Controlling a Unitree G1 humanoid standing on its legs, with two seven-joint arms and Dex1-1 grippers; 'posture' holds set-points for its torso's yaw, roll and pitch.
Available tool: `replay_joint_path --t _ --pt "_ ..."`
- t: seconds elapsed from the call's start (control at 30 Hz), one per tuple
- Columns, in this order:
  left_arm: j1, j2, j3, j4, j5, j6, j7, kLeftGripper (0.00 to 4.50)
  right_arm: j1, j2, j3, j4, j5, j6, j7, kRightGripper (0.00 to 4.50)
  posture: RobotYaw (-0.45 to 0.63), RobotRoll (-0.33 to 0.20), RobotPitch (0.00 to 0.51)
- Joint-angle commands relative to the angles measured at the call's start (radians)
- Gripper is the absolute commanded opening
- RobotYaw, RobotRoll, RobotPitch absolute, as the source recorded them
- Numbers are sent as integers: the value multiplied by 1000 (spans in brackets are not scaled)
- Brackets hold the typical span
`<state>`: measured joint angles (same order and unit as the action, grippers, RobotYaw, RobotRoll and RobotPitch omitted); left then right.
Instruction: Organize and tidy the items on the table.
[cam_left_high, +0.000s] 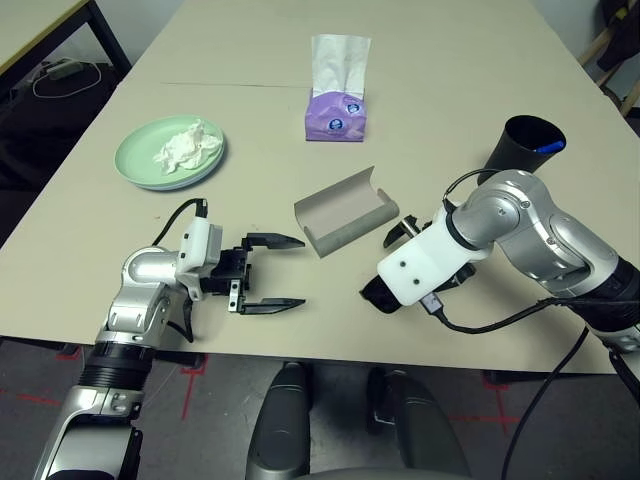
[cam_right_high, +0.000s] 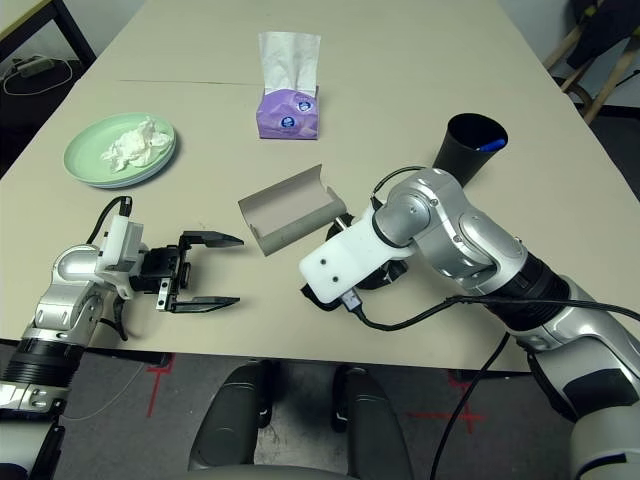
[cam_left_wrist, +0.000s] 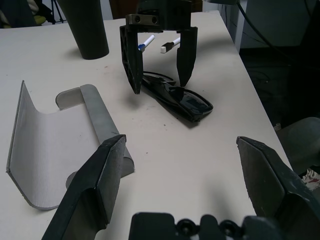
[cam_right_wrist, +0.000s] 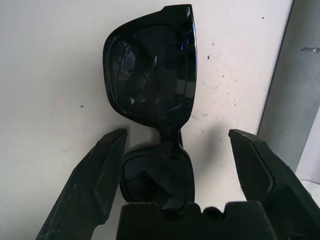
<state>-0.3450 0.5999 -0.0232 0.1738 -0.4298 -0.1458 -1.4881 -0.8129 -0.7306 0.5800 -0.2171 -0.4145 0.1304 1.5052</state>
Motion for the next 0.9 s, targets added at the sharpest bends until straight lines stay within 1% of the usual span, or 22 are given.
replay_joint_path --t 0.03,0.2,0.3,0.4,0.57,0.6,0.77,0.9 --pt "1 2 -17 -2 17 -20 -1 4474 6 4 4 6 -1 -14 -3 4500 212 0 171" --pt "1 3 -17 -1 18 -22 -2 4474 10 6 5 10 -1 -24 -5 4500 212 0 171" --pt "2 4 -18 -1 18 -22 -2 4500 15 5 5 11 3 -36 -7 3869 211 0 171" --pt "1 4 -19 1 18 -22 -3 4500 16 7 6 16 3 -44 -10 2794 211 0 170" --pt "0 4 -18 2 17 -23 -4 4500 15 11 5 23 5 -58 -12 750 211 0 169" --pt "1 4 -18 2 17 -23 -4 4500 14 11 4 24 6 -61 -12 421 210 0 168" --pt "1 4 -16 1 15 -18 0 4500 0 4 -12 25 21 -74 -5 368 202 0 165" --pt "2 1 -13 -9 9 -8 12 4500 -61 -13 -66 21 74 -80 13 368 197 0 160"
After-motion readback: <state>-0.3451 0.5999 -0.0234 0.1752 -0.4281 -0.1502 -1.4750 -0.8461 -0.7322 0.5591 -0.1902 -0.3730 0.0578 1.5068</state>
